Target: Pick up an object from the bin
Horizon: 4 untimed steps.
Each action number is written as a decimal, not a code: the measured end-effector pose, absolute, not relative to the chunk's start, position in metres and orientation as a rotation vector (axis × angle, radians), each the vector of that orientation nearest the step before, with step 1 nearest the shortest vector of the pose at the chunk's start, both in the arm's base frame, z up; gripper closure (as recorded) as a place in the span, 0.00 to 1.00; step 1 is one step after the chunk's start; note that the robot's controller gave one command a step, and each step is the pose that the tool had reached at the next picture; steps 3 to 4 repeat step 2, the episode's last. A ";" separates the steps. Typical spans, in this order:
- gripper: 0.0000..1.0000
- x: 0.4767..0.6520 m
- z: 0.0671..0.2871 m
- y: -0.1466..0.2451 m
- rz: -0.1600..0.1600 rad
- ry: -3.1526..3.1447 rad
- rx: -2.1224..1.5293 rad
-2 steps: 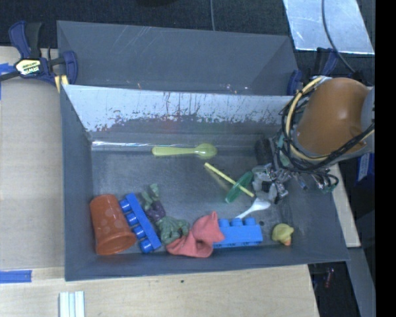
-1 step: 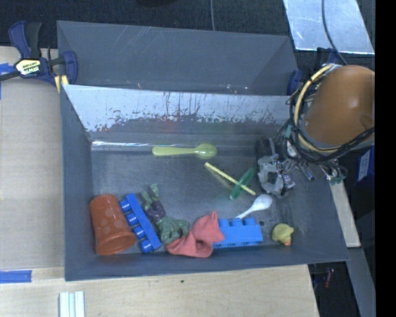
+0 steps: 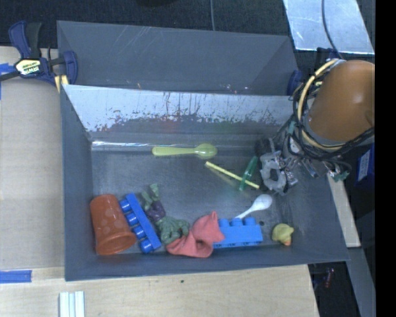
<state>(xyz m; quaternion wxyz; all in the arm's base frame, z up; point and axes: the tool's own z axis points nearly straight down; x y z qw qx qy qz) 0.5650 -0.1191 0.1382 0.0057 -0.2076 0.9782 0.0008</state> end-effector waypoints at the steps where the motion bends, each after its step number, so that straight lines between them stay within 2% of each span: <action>1: 1.00 0.562 0.157 -0.118 0.011 3.073 -0.651; 2: 1.00 0.563 0.197 -0.119 0.009 3.070 -0.648; 4: 1.00 0.563 0.197 -0.119 0.009 3.070 -0.648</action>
Offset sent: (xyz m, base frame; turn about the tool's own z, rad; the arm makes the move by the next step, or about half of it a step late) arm -0.0019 0.0005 0.0962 0.0004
